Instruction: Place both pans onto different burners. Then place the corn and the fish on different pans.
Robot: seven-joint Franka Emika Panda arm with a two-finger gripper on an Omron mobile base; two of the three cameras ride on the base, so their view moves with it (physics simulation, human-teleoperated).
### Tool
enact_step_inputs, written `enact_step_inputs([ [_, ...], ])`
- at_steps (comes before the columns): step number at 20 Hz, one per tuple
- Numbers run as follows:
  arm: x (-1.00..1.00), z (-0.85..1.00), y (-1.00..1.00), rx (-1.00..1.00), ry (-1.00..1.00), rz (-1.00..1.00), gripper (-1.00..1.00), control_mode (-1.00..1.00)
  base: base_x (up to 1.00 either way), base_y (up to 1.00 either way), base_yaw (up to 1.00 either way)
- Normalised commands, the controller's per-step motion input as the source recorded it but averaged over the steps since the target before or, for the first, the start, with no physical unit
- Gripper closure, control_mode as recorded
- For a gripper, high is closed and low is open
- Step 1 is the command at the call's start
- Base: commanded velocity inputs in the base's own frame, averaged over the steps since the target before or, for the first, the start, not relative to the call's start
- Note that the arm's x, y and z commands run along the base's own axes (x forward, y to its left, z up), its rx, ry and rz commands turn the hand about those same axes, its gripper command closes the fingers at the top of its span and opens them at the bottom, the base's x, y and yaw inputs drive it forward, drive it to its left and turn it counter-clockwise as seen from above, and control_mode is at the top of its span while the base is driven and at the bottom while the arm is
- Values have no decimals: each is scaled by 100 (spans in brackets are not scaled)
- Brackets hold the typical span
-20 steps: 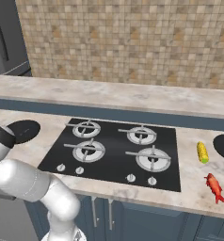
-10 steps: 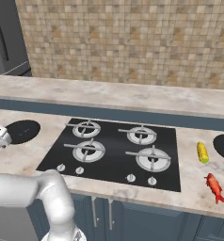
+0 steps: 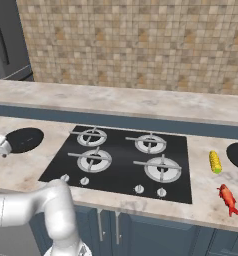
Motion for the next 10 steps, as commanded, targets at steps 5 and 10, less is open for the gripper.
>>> enact_step_inputs([
  [5, 4, -31, 16, -3, 0, 0, 100, -100, 0, 0, 0],
  [10, -4, -5, -1, -1, -1, 0, 100, -100, 0, 0, 0],
])
